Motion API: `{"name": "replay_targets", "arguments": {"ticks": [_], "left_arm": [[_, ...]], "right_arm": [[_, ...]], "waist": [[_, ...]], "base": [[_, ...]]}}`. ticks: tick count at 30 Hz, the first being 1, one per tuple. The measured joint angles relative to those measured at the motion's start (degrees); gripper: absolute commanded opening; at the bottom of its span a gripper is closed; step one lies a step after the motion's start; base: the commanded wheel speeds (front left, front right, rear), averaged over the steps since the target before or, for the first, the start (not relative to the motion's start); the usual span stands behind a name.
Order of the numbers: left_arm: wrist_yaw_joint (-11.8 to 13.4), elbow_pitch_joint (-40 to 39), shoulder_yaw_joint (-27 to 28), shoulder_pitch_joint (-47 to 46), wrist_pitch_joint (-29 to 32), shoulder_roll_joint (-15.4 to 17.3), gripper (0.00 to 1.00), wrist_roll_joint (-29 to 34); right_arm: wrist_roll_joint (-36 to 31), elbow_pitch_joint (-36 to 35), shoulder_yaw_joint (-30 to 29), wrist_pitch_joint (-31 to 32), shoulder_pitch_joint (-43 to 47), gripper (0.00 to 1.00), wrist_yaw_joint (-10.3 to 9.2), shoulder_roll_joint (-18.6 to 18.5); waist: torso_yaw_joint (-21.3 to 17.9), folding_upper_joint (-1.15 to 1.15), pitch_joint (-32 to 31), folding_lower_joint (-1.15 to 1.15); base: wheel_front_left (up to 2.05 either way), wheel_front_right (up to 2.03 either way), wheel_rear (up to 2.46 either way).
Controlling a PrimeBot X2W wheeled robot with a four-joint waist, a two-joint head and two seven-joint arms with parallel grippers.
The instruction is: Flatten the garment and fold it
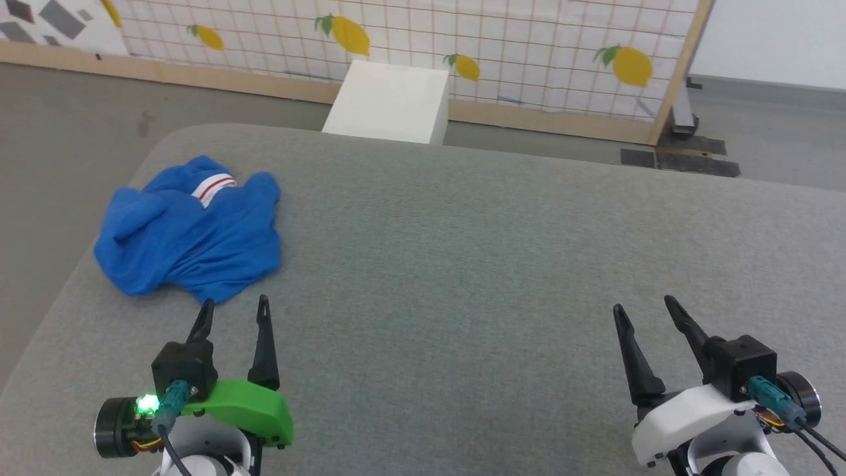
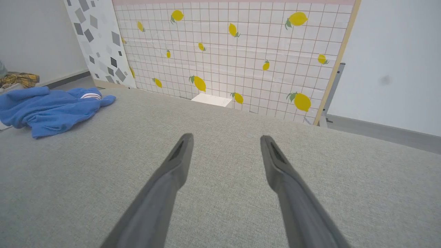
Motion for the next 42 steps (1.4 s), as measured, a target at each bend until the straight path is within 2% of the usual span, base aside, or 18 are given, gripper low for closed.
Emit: {"name": "replay_targets", "arguments": {"ticks": [42], "left_arm": [[4.9,-0.6,0.1,2.4,-3.7,0.7,1.00,-5.1]], "right_arm": [[3.2,2.2,1.9,-3.3,-1.0,1.00,0.00,0.0]], "waist": [[11.5,0.00,0.0,0.00]], "base": [[0.00,0.00,0.00]]}}
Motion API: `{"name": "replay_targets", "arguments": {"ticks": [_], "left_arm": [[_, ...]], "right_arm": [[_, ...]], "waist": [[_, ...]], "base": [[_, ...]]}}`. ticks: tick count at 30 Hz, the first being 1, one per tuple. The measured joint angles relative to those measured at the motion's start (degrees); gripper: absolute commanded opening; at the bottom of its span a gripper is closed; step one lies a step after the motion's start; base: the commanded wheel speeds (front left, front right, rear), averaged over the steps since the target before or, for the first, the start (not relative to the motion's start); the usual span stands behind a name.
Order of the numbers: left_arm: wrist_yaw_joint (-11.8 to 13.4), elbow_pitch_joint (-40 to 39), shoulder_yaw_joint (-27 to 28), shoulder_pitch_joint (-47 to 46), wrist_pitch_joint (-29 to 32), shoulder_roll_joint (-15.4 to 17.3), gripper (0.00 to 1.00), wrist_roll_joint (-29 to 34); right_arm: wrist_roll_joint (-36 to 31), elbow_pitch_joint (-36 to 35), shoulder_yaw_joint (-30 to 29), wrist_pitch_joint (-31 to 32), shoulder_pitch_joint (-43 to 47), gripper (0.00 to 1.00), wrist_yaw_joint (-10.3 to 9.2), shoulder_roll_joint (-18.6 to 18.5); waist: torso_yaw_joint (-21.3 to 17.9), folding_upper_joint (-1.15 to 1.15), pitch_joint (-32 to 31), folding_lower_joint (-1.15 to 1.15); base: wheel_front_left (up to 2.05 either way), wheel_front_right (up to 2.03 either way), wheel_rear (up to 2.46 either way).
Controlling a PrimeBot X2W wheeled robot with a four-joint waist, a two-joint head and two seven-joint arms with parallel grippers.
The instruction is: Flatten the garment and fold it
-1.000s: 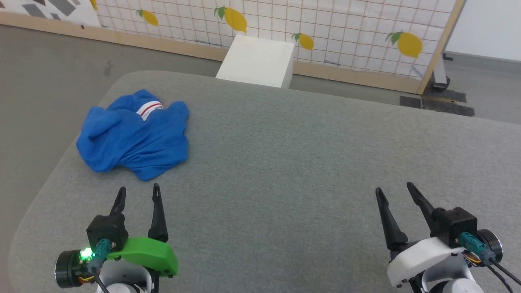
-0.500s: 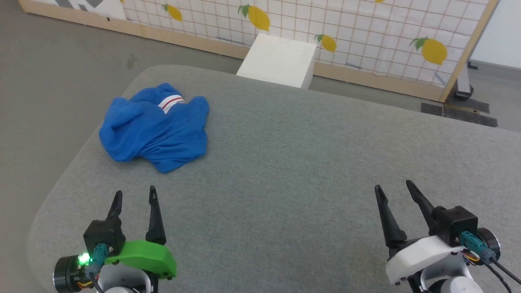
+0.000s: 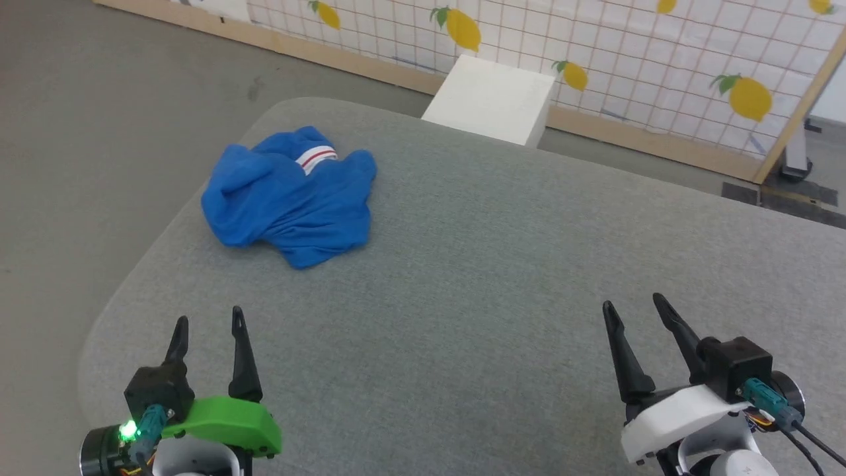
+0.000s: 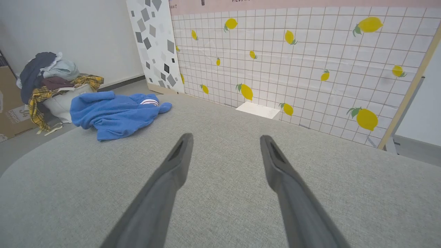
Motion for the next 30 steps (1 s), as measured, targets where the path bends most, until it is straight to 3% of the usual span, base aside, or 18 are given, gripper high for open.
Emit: {"name": "replay_targets", "arguments": {"ticks": [1,22,30], "left_arm": [[0.8,-0.2,-0.1,0.7,-0.1,0.3,1.00,-0.4],[4.2,-1.3,0.0,2.0,-1.8,1.1,1.00,-3.2],[3.2,1.5,1.8,-4.5,-1.5,3.4,1.00,-7.5]], "right_arm": [[0.4,0.2,0.2,-0.4,0.0,1.00,0.00,0.0],[1.5,0.9,1.7,-1.2,-1.2,1.00,0.00,0.0],[0.5,-0.7,2.6,-0.1,-4.1,1.00,0.00,0.1]], "waist": [[1.6,0.00,0.0,0.00],[6.8,0.00,1.3,0.00],[5.8,0.00,5.1,0.00]], "base": [[0.00,0.00,0.00],[0.00,0.00,0.00],[0.00,0.00,0.00]]}}
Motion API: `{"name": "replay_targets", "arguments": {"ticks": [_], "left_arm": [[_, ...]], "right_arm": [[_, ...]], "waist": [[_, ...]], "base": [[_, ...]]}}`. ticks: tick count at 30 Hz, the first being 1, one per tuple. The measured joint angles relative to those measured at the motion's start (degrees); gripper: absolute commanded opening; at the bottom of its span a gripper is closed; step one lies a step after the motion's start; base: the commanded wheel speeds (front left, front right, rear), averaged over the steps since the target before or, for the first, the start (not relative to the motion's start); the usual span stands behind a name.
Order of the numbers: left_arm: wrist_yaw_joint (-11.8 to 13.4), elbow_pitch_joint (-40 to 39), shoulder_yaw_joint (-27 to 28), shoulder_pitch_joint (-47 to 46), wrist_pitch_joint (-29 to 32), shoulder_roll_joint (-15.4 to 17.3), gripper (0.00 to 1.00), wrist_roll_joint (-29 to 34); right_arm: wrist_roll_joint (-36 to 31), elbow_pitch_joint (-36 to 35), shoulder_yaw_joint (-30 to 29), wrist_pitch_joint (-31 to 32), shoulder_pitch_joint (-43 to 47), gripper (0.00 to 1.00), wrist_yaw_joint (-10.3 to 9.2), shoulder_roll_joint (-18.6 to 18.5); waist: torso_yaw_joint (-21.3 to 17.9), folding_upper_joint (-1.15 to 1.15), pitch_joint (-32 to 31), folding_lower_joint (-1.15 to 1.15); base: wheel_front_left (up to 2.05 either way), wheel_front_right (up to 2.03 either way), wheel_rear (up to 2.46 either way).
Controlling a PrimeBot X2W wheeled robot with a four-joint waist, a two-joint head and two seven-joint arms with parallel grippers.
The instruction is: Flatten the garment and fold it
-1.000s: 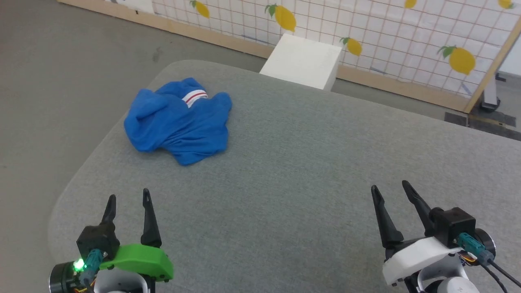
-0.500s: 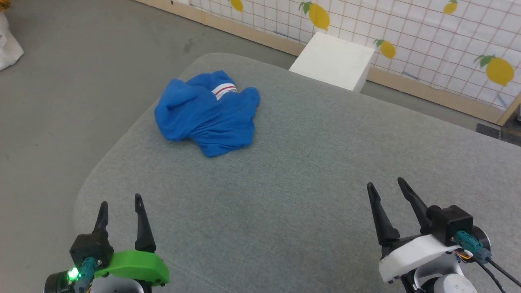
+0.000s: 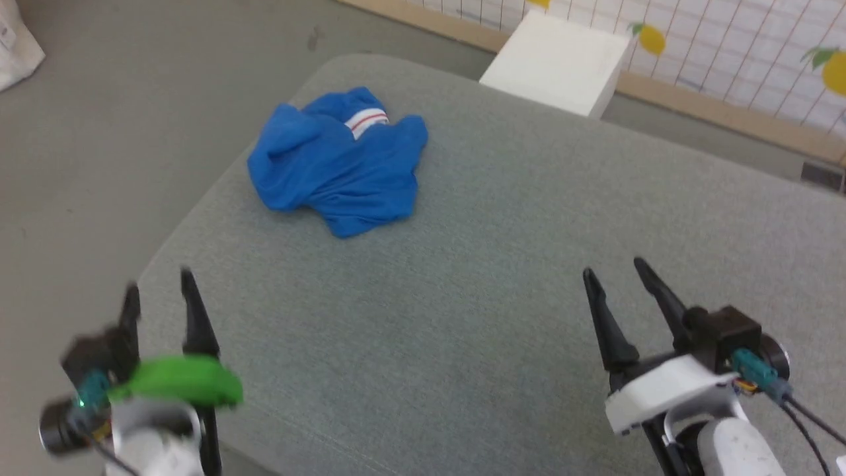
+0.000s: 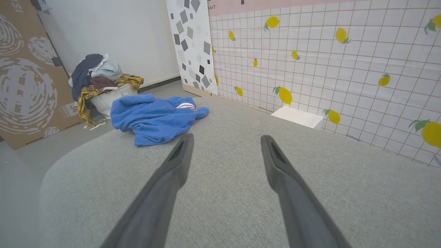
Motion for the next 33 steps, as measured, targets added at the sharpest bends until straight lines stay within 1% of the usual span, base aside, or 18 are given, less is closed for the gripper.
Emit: {"name": "replay_targets", "arguments": {"ticks": [3,6,11,15,17,19,22,25,28,29,32,33], "left_arm": [[-0.9,3.4,1.5,-7.5,1.1,0.9,1.00,-3.0],[-2.5,8.1,3.2,-15.8,3.7,2.4,1.00,-7.3],[-5.2,17.2,5.3,-30.6,9.8,7.1,1.00,-12.9],[-6.7,24.5,6.4,-37.9,16.6,11.9,1.00,-15.9],[-7.0,27.6,7.4,-40.0,20.1,13.8,1.00,-17.8],[-7.0,30.7,7.8,-41.3,25.0,15.4,1.00,-19.1],[-7.6,34.3,8.6,-41.8,31.9,16.3,1.00,-22.4],[-7.5,36.7,9.5,-41.8,36.7,16.4,1.00,-24.8],[-7.3,37.7,10.7,-41.6,38.2,16.7,1.00,-26.1],[-7.2,37.8,10.9,-41.4,38.7,17.3,1.00,-26.2],[-7.3,37.7,11.5,-40.4,39.2,18.1,1.00,-27.0],[-7.8,37.4,11.5,-40.0,39.1,18.3,0.48,-27.0]], "right_arm": [[-1.3,-1.7,0.3,1.3,-1.3,1.00,-0.01,0.0],[-3.1,-3.6,0.9,2.6,-3.2,1.00,-0.01,0.0],[-4.5,-6.8,1.2,3.7,-7.3,1.00,-0.01,0.0],[-4.9,-8.0,2.0,3.8,-9.1,1.00,-0.01,0.1],[-4.9,-8.4,1.9,3.7,-9.7,1.00,-0.01,0.1],[-4.9,-8.8,1.5,3.6,-10.0,1.00,-0.01,0.0],[-4.9,-8.9,1.1,3.1,-10.2,1.00,-0.01,0.0],[-4.7,-8.7,0.9,2.5,-10.2,1.00,-0.01,0.0],[-4.2,-7.7,0.7,1.7,-10.2,1.00,-0.01,0.0],[-3.8,-7.3,0.6,1.3,-10.2,1.00,-0.01,0.0],[-2.8,-5.7,0.6,0.1,-10.2,1.00,-0.01,0.0],[-2.5,-5.3,0.7,-0.1,-10.2,1.00,-0.01,0.0]], "waist": [[-0.8,0.00,2.6,0.00],[-1.9,0.00,5.9,0.00],[-4.0,0.00,12.4,0.00],[-6.0,0.00,17.6,0.01],[-7.2,0.00,20.0,0.01],[-8.7,0.00,22.3,0.01],[-11.1,0.00,24.9,0.01],[-13.5,0.00,27.0,0.01],[-15.7,0.00,28.4,0.01],[-16.5,0.00,28.7,0.01],[-17.8,0.00,28.4,0.01],[-18.1,0.00,28.1,0.01]], "base": [[0.00,0.00,0.00],[0.00,0.00,0.00],[0.00,0.00,0.00],[0.00,0.00,0.00],[0.00,0.00,0.00],[0.00,0.00,0.00],[0.00,0.00,0.00],[0.00,0.00,0.00],[0.00,0.00,0.00],[0.00,0.00,0.00],[0.00,0.00,0.00],[0.00,0.00,0.00]]}}
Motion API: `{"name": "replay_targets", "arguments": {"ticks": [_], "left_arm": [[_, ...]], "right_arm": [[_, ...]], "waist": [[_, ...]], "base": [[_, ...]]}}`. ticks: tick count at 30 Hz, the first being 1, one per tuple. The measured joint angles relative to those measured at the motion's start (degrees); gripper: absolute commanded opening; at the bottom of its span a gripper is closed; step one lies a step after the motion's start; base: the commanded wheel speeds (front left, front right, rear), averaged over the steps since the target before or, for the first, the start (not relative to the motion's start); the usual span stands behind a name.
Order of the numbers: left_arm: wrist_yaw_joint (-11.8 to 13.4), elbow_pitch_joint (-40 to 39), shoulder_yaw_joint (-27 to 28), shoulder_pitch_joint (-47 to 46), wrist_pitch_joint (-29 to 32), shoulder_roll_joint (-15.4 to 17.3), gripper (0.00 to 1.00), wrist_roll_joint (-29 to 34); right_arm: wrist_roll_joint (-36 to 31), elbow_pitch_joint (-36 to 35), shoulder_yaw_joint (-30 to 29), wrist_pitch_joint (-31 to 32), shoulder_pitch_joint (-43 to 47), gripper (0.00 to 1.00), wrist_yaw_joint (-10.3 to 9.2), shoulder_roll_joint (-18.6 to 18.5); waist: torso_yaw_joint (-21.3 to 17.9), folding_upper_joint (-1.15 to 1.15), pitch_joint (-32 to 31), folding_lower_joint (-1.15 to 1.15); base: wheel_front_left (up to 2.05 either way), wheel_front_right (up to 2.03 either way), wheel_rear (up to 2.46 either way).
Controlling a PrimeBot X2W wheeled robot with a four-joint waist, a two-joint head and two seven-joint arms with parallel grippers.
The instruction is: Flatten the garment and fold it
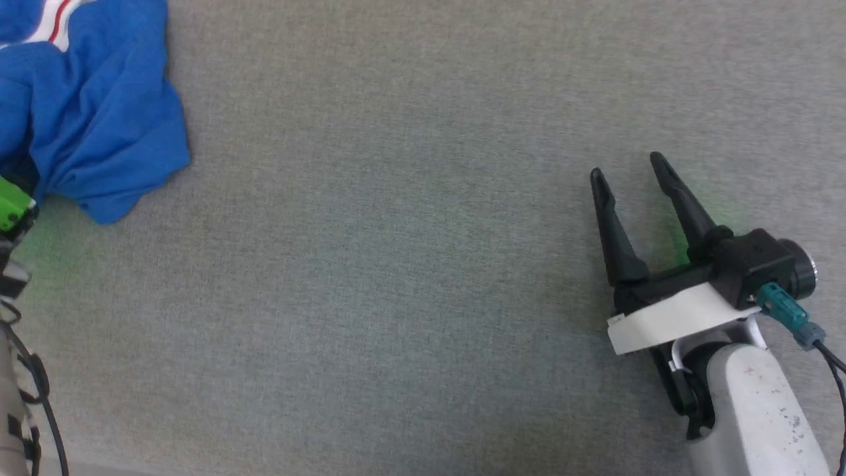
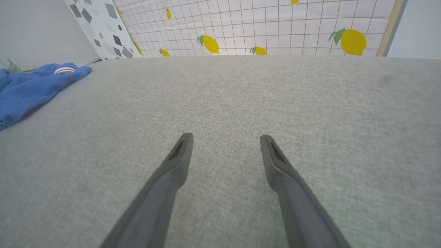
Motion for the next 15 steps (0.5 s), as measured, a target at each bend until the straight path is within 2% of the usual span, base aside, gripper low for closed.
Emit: {"name": "replay_targets", "arguments": {"ticks": [1,3,10,15], "left_arm": [[-0.7,-0.6,-0.2,0.6,-0.9,0.3,0.00,0.1],[-1.7,-2.0,-1.2,2.2,-4.7,0.6,0.00,2.0],[-1.7,-7.8,-4.8,4.2,-21.3,2.9,0.00,11.7],[-2.4,-12.5,-9.2,0.6,-26.9,2.9,0.00,16.2]], "right_arm": [[0.3,0.7,0.1,-0.4,0.0,1.00,0.00,0.0],[1.3,2.3,0.1,-1.0,0.2,1.00,0.00,0.0],[4.8,6.8,-0.4,-3.5,4.2,1.00,0.00,0.0],[6.4,8.1,-1.8,-4.3,7.5,1.00,0.00,0.0]], "waist": [[-0.3,0.00,-0.5,0.00],[-0.8,0.00,-1.9,0.00],[-2.1,0.00,-9.1,0.00],[-2.0,0.00,-16.3,-0.01]], "base": [[0.00,0.00,0.00],[0.00,0.00,0.00],[0.00,0.00,0.00],[0.00,0.00,0.00]]}}
